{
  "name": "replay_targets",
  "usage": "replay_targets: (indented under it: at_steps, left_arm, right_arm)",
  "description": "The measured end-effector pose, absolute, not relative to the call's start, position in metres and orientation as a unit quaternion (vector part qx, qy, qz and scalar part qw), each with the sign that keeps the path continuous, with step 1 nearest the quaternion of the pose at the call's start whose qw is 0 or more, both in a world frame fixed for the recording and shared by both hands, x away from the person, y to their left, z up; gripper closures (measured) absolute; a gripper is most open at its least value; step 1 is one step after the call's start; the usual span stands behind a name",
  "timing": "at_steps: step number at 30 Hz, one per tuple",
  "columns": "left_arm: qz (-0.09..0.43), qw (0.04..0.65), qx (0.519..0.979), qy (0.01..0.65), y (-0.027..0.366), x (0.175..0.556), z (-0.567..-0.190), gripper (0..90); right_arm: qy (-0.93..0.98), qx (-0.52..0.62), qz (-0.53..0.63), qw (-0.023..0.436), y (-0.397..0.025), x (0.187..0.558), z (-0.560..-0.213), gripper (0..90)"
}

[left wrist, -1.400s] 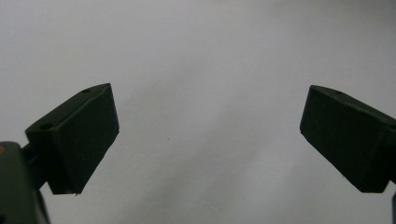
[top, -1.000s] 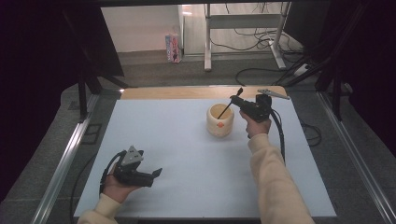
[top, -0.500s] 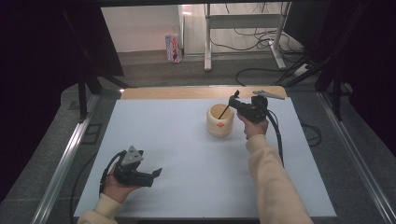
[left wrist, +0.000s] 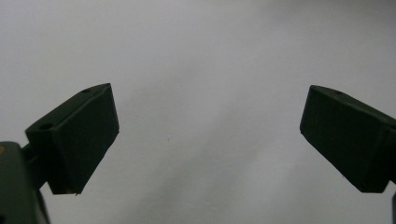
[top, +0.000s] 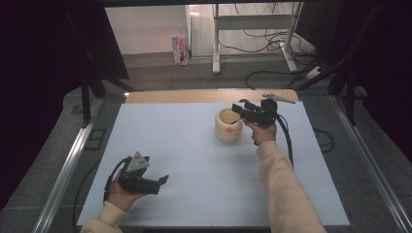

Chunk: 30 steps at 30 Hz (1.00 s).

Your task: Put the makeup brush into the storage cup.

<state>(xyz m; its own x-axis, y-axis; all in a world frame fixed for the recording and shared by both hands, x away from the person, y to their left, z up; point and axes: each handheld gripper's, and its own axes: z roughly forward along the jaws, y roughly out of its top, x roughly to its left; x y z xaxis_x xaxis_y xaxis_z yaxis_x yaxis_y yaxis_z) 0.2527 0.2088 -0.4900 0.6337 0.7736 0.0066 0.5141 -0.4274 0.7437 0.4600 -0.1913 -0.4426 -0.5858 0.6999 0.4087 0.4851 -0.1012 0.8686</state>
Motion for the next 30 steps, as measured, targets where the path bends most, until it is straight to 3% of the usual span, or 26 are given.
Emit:
replay_targets:
  at_steps: [30]
  left_arm:
    - [0.176,0.374,0.817,0.401,0.212,0.25,-0.489,5.0]
  right_arm:
    - [0.706,0.392,0.584,0.085,-0.205,0.426,-0.426,18.3]
